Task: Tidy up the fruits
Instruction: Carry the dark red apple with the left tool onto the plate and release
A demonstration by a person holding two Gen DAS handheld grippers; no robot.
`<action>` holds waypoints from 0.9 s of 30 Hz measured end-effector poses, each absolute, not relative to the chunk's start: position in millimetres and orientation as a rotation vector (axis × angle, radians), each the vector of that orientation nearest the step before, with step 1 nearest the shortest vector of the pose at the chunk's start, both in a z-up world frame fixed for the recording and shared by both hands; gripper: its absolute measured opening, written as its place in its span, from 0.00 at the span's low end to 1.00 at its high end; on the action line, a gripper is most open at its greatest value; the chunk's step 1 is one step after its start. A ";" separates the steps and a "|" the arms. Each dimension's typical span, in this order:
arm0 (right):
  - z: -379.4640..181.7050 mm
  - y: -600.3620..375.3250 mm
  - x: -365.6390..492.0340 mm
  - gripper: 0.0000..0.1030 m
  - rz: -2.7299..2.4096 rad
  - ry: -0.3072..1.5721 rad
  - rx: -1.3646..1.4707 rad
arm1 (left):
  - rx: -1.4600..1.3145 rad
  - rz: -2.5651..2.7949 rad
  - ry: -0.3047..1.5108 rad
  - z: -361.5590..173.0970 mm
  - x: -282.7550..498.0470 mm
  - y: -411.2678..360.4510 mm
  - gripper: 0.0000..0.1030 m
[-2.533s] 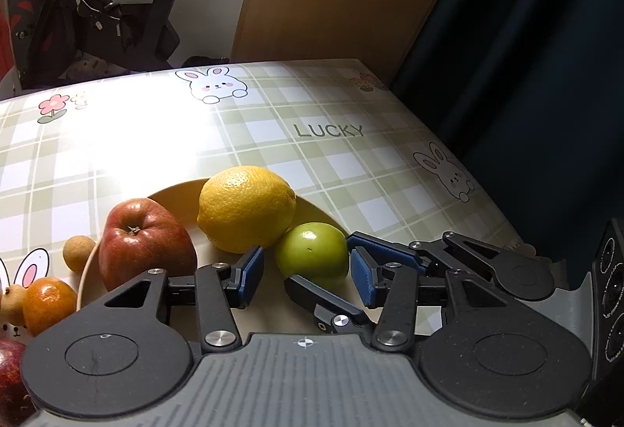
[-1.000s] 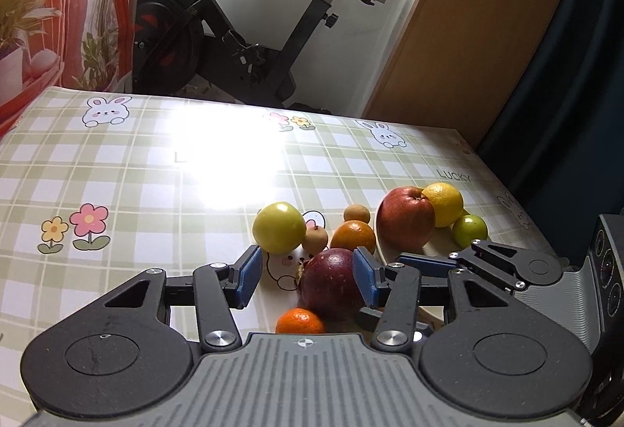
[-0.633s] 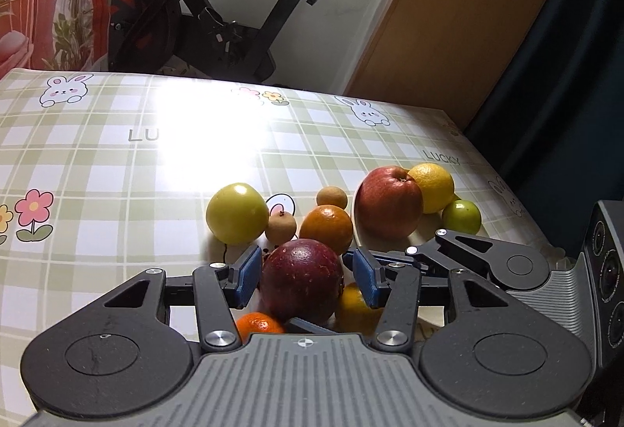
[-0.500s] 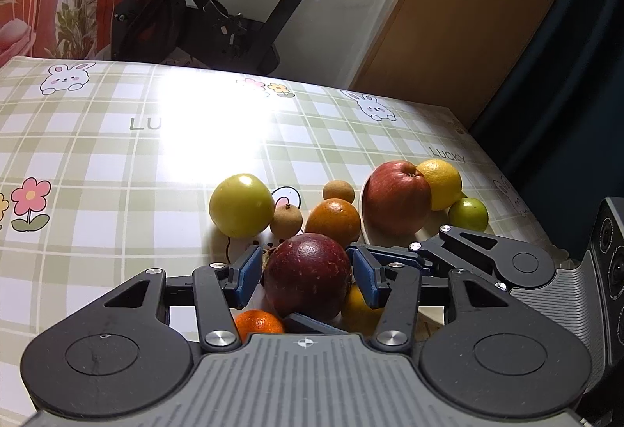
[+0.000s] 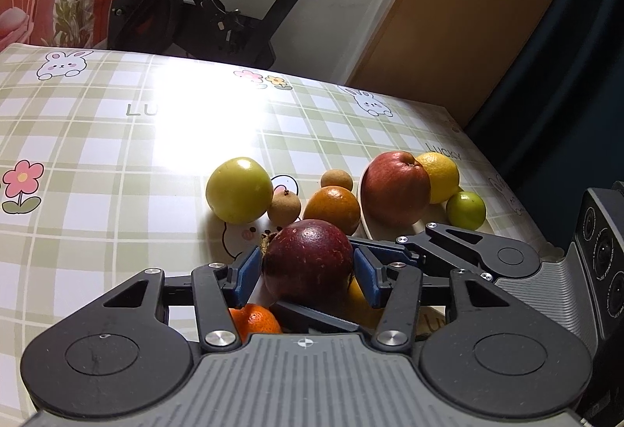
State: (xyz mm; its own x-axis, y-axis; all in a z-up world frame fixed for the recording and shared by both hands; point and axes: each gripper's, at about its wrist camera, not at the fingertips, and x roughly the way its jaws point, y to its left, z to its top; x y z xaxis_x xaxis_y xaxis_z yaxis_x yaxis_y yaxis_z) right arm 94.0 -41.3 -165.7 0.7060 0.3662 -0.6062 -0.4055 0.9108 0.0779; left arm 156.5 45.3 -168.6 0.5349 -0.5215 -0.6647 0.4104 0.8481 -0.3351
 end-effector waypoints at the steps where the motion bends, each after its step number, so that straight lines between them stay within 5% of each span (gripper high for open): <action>1: -165.5 -41.1 93.1 0.62 0.428 0.658 -0.064 | -0.137 -0.558 0.835 -168.3 155.3 44.5 0.53; 27: -128.8 -78.5 51.6 0.61 0.383 0.512 0.039 | -0.037 -0.580 0.738 -119.0 121.6 12.4 0.53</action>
State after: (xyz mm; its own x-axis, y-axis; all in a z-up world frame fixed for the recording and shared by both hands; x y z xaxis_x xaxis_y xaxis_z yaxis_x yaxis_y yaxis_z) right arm 51.6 -78.5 -128.8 0.8023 0.3670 -0.4707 -0.3479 0.9284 0.1310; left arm 121.6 12.4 -119.0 0.5911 -0.5105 -0.6245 0.4855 0.8434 -0.2301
